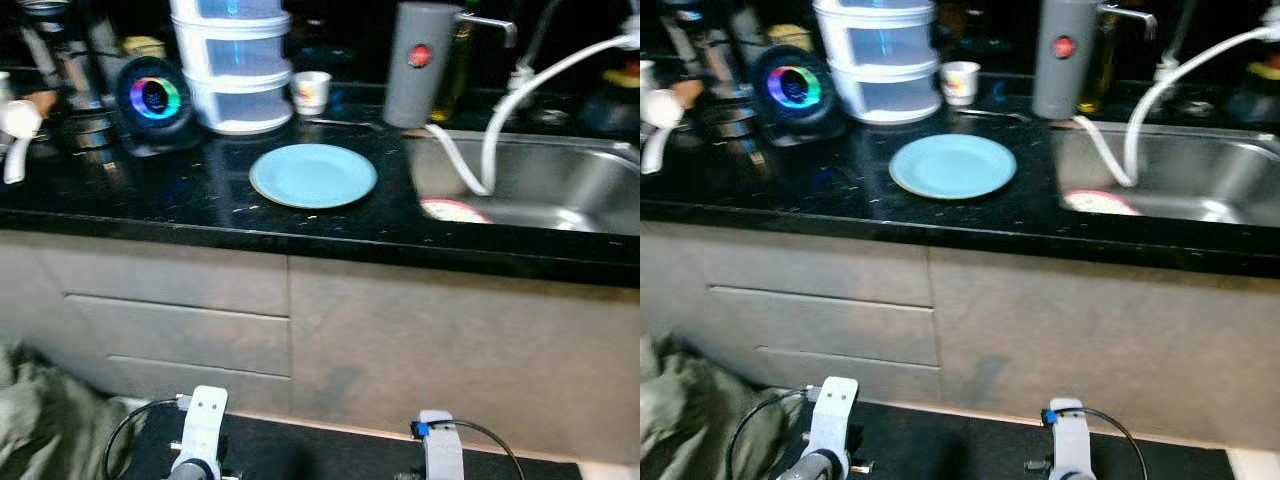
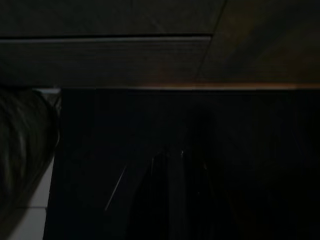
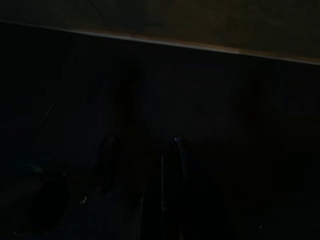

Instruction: Kitchen organization

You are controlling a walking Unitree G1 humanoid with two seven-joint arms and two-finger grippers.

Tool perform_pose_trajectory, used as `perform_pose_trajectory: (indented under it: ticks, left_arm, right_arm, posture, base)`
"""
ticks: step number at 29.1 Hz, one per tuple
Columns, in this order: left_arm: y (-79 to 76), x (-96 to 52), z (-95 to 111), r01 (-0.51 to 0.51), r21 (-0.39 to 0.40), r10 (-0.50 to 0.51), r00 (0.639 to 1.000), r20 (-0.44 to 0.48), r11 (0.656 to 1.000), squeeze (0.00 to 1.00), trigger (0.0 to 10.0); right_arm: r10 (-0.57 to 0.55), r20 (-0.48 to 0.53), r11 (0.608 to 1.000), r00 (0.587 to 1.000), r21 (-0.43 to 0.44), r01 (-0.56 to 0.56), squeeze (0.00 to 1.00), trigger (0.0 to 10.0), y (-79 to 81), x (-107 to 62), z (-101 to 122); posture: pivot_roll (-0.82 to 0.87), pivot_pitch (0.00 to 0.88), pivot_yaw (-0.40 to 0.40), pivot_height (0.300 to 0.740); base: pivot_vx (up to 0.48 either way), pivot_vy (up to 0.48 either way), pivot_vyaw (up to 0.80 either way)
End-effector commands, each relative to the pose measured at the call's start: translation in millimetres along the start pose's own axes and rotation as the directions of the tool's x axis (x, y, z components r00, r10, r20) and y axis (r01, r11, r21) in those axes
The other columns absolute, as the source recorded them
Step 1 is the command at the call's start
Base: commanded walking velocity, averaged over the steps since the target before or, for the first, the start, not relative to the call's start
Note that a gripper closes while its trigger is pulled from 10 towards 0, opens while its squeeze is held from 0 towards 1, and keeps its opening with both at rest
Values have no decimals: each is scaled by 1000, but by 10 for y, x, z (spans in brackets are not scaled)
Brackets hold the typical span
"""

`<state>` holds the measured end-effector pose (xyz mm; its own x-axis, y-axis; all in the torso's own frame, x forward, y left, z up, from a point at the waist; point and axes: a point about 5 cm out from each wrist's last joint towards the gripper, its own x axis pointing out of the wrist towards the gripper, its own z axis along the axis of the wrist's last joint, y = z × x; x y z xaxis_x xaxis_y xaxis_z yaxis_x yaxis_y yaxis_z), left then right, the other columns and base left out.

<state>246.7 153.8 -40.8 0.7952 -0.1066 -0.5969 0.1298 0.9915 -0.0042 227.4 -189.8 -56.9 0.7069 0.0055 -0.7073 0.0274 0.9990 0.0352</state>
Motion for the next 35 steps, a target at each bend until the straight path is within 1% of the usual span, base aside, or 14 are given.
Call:
perform_pose_trajectory:
  ticks: [1, 7, 15, 22, 26, 33, 34, 35]
  left_arm:
    - [-36, -5, -37, 14, 3, -14, 1000, -15, 1000, 0, 10000]
    - [-37, -1, -31, 18, 7, -18, 1000, -17, 1000, 0, 10000]
    - [-30, -2, -32, 18, 10, -18, 1000, -19, 1000, 0, 10000]
    - [-23, -4, -38, 18, 10, -18, 1000, -21, 1000, 0, 10000]
    - [-28, -5, -42, 20, 11, -20, 1000, -22, 1000, 0, 10000]
    - [-33, -2, -27, 23, 14, -23, 1000, -16, 1000, 0, 10000]
    - [-33, 6, 34, 29, 27, -30, 999, 12, 999, 0, 10000]
    - [-33, 9, 59, 31, 33, -32, 999, 23, 999, 0, 10000]
  right_arm:
    - [-25, -24, 999, 999, 25, 26, 0, 10000, -62, -26, -89]
    - [-31, -35, 999, 999, 32, 32, 0, 10000, -70, -29, -104]
    - [-35, -53, 999, 998, 27, 37, 0, 10000, -74, -29, -119]
    - [-37, -71, 999, 997, 25, 39, 0, 10000, -66, -30, -142]
    - [-42, -94, 999, 995, 21, 45, 0, 10000, -73, -35, -172]
    - [-55, -93, 998, 994, 33, 59, 0, 10000, -98, -39, -174]
    - [-55, -55, 997, 997, 50, 58, 0, 10000, -104, -26, -96]
    - [-52, -41, 997, 998, 56, 55, 0, 10000, -103, -20, -66]
  posture:
    - [-55, 121, 2, 740]
    - [-55, 119, 3, 740]
    - [-54, 116, 1, 740]
    - [-53, 112, 0, 740]
    - [-55, 105, -1, 740]
    - [-56, 103, -1, 740]
    - [-53, 112, 0, 740]
    - [-53, 112, 0, 740]
  base:
    - [0, 0, 0]
    - [0, 0, 0]
    - [0, 0, -800]
    - [0, 0, 0]
    - [0, 0, -728]
    - [0, 0, -718]
    - [0, 0, 0]
    - [0, 0, 0]
